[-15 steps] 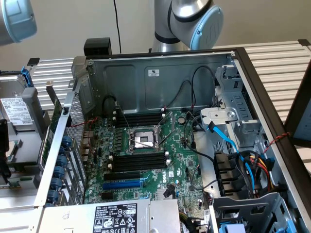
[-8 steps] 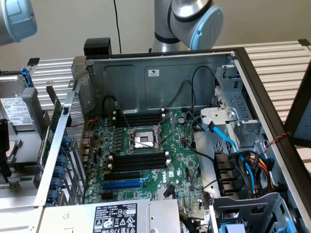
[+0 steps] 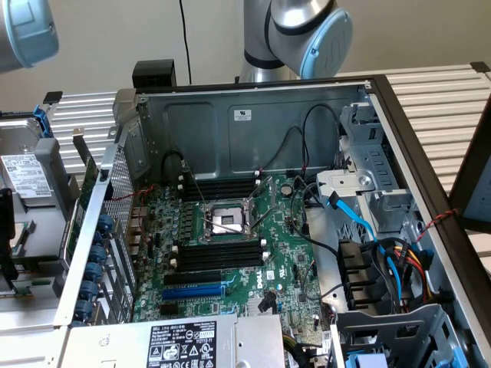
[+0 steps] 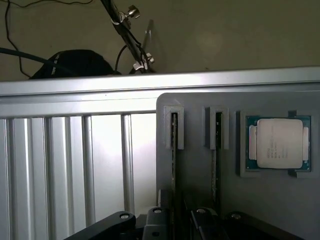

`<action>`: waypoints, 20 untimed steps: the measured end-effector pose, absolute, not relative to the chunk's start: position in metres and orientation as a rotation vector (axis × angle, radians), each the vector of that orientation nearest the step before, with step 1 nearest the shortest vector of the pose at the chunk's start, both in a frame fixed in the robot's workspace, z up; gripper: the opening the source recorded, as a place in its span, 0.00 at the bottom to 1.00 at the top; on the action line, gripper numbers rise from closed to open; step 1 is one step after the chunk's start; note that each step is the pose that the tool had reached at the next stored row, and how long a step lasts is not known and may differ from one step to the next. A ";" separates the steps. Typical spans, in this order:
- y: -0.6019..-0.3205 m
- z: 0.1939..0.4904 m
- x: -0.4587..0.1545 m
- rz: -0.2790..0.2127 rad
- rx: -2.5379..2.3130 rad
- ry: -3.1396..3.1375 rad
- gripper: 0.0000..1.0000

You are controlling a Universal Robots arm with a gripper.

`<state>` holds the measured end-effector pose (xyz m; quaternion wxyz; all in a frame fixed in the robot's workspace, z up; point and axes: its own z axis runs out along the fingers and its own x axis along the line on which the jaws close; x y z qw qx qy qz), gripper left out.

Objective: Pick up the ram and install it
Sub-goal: 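Pick up the ram and move it above insertion slot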

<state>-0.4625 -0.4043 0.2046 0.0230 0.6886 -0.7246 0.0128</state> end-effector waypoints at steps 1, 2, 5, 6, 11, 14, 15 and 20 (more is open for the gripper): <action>-0.404 0.205 -0.462 0.040 2.132 -2.244 0.24; -0.404 0.205 -0.462 0.040 2.132 -2.244 0.24; -0.404 0.204 -0.462 0.040 2.133 -2.244 0.24; -0.404 0.204 -0.462 0.040 2.133 -2.244 0.24; -0.404 0.204 -0.462 0.040 2.132 -2.244 0.24; -0.404 0.203 -0.462 0.040 2.132 -2.244 0.24; -0.404 0.203 -0.462 0.040 2.132 -2.244 0.24; -0.404 0.203 -0.462 0.040 2.132 -2.244 0.24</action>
